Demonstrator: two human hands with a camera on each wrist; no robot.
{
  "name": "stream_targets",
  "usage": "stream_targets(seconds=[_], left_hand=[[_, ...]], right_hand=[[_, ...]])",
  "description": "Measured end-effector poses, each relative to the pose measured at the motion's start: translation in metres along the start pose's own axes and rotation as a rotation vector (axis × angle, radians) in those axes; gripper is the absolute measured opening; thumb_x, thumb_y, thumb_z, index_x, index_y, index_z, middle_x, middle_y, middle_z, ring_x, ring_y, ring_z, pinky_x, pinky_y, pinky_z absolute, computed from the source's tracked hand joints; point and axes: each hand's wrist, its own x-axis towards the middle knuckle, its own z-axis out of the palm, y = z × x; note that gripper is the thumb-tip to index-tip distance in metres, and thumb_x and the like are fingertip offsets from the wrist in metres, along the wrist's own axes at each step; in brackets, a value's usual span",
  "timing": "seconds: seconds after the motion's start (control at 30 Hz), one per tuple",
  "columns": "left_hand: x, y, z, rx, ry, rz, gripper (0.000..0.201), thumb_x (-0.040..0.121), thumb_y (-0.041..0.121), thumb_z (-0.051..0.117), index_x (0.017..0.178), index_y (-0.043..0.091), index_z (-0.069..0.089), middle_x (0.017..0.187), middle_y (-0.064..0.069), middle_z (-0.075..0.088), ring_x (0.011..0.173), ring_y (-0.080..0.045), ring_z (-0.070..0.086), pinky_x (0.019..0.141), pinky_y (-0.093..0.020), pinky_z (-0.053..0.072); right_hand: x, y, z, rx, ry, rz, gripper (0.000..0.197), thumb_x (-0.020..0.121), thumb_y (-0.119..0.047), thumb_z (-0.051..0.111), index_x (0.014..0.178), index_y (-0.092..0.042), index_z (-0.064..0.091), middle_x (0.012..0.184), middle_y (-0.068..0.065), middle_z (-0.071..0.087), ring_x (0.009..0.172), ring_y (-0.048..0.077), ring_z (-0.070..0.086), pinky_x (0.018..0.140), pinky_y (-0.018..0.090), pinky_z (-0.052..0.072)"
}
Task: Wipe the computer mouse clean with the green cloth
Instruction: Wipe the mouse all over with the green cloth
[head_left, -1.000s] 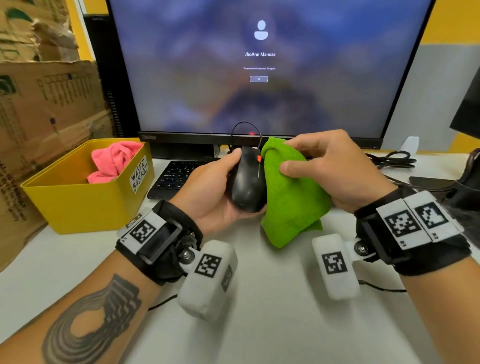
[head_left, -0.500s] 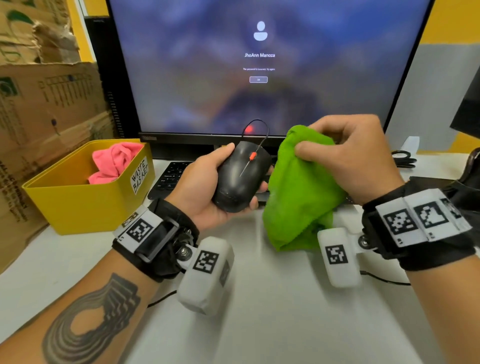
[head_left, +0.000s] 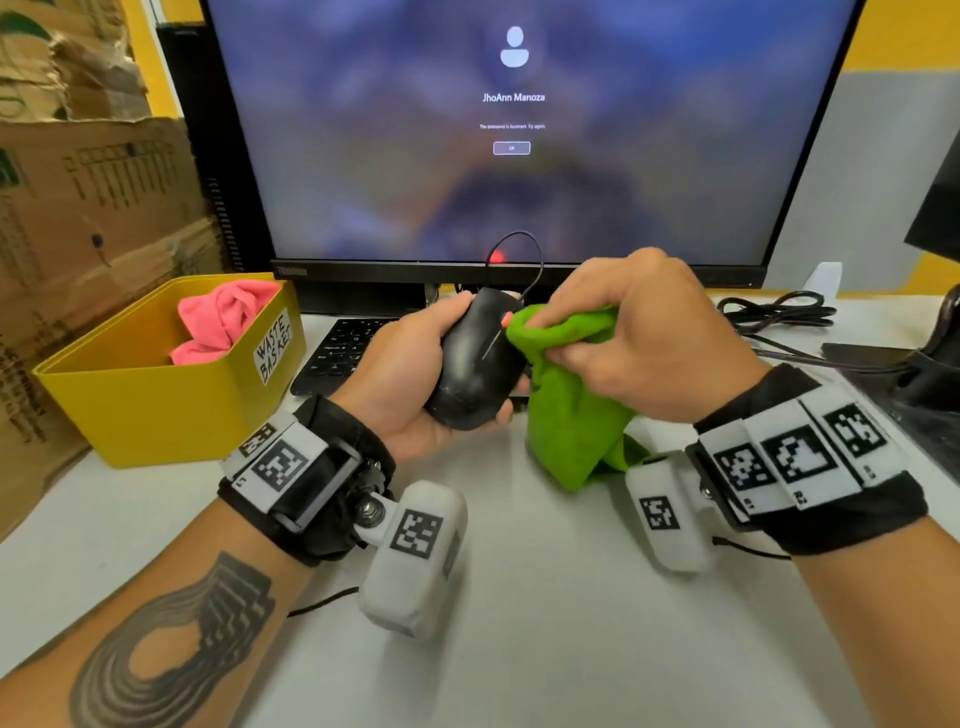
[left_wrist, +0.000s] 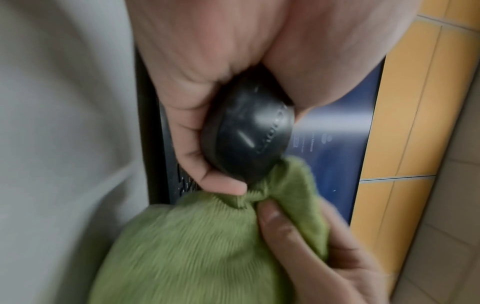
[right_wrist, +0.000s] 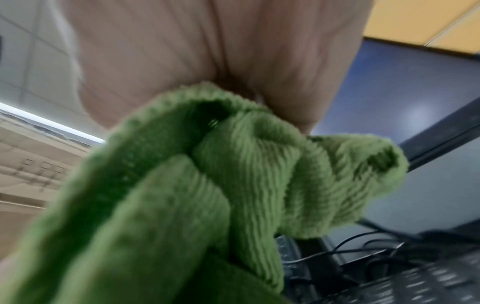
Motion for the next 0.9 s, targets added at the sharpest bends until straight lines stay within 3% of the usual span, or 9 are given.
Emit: stream_targets(seconds=[0.1, 0.2, 0.33, 0.4, 0.53, 0.6, 0.67, 0.77, 0.9], left_hand=[[-0.004, 0.0, 0.005, 0.007, -0.076, 0.001, 0.05, 0.107, 0.04, 0.041, 0.139, 0.006, 0.061, 0.109, -0.021, 0.07, 0.066, -0.03, 0.066, 0.051, -0.031, 0.051], [-0.005, 0.002, 0.004, -0.004, -0.093, 0.019, 0.052, 0.107, 0.041, 0.04, 0.14, 0.006, 0.061, 0.11, -0.021, 0.069, 0.065, -0.029, 0.066, 0.05, -0.03, 0.051], [-0.005, 0.007, 0.0, -0.024, -0.098, 0.028, 0.054, 0.107, 0.042, 0.042, 0.14, 0.004, 0.06, 0.111, -0.021, 0.064, 0.063, -0.028, 0.066, 0.05, -0.03, 0.05], [-0.006, 0.006, 0.001, -0.026, -0.099, 0.04, 0.053, 0.106, 0.042, 0.043, 0.14, 0.004, 0.06, 0.11, -0.022, 0.064, 0.062, -0.029, 0.066, 0.049, -0.032, 0.051], [-0.005, 0.004, 0.001, -0.024, -0.08, 0.043, 0.05, 0.107, 0.041, 0.044, 0.137, 0.006, 0.063, 0.101, -0.019, 0.065, 0.062, -0.029, 0.067, 0.051, -0.032, 0.051], [-0.003, 0.003, 0.0, -0.02, -0.057, 0.037, 0.049, 0.106, 0.042, 0.046, 0.135, 0.007, 0.064, 0.104, -0.019, 0.063, 0.065, -0.031, 0.065, 0.053, -0.033, 0.052], [0.0, 0.001, -0.001, 0.001, -0.008, 0.04, 0.043, 0.103, 0.042, 0.051, 0.121, 0.008, 0.069, 0.102, -0.019, 0.063, 0.067, -0.03, 0.063, 0.057, -0.035, 0.054], [0.0, -0.001, -0.001, 0.046, 0.069, 0.058, 0.033, 0.102, 0.041, 0.055, 0.097, 0.014, 0.073, 0.082, -0.014, 0.068, 0.062, -0.028, 0.064, 0.06, -0.039, 0.056], [0.0, -0.004, 0.002, 0.119, 0.001, 0.058, 0.037, 0.104, 0.038, 0.051, 0.115, 0.009, 0.071, 0.086, -0.016, 0.068, 0.068, -0.031, 0.065, 0.054, -0.033, 0.053]], right_hand=[[-0.001, 0.012, -0.007, -0.11, 0.063, 0.06, 0.019, 0.076, -0.016, 0.082, 0.091, -0.028, 0.083, 0.088, 0.002, 0.076, 0.084, 0.026, 0.071, 0.08, 0.035, 0.055], [-0.002, 0.008, -0.006, -0.079, 0.074, 0.005, 0.016, 0.077, -0.019, 0.081, 0.09, -0.027, 0.083, 0.089, -0.001, 0.075, 0.083, 0.02, 0.07, 0.079, 0.033, 0.055], [-0.001, 0.007, -0.003, -0.035, 0.138, -0.042, 0.014, 0.08, -0.02, 0.083, 0.093, -0.021, 0.084, 0.089, -0.003, 0.07, 0.078, 0.011, 0.065, 0.072, 0.012, 0.048], [-0.002, 0.006, 0.0, -0.053, 0.148, -0.07, 0.01, 0.082, -0.019, 0.083, 0.092, -0.018, 0.083, 0.087, -0.001, 0.067, 0.075, 0.01, 0.063, 0.069, 0.008, 0.044], [-0.005, 0.001, -0.001, -0.009, 0.162, -0.116, 0.008, 0.083, -0.021, 0.084, 0.086, -0.013, 0.083, 0.082, 0.004, 0.063, 0.07, 0.012, 0.06, 0.063, 0.021, 0.048], [-0.006, -0.008, 0.003, 0.037, 0.088, -0.16, 0.007, 0.08, -0.02, 0.085, 0.084, -0.014, 0.083, 0.081, 0.002, 0.063, 0.069, 0.009, 0.06, 0.062, 0.021, 0.048], [-0.008, -0.018, 0.01, 0.075, -0.036, -0.202, 0.006, 0.076, -0.016, 0.086, 0.081, -0.014, 0.083, 0.081, 0.001, 0.064, 0.07, 0.009, 0.062, 0.063, 0.024, 0.05], [-0.008, -0.02, 0.016, 0.079, -0.155, -0.202, 0.01, 0.072, -0.011, 0.088, 0.078, -0.016, 0.083, 0.082, -0.002, 0.065, 0.072, 0.013, 0.065, 0.064, 0.033, 0.053], [-0.003, -0.002, 0.007, 0.072, -0.042, -0.114, 0.013, 0.073, -0.015, 0.087, 0.083, -0.023, 0.084, 0.081, -0.006, 0.07, 0.074, 0.01, 0.068, 0.069, 0.028, 0.055]])
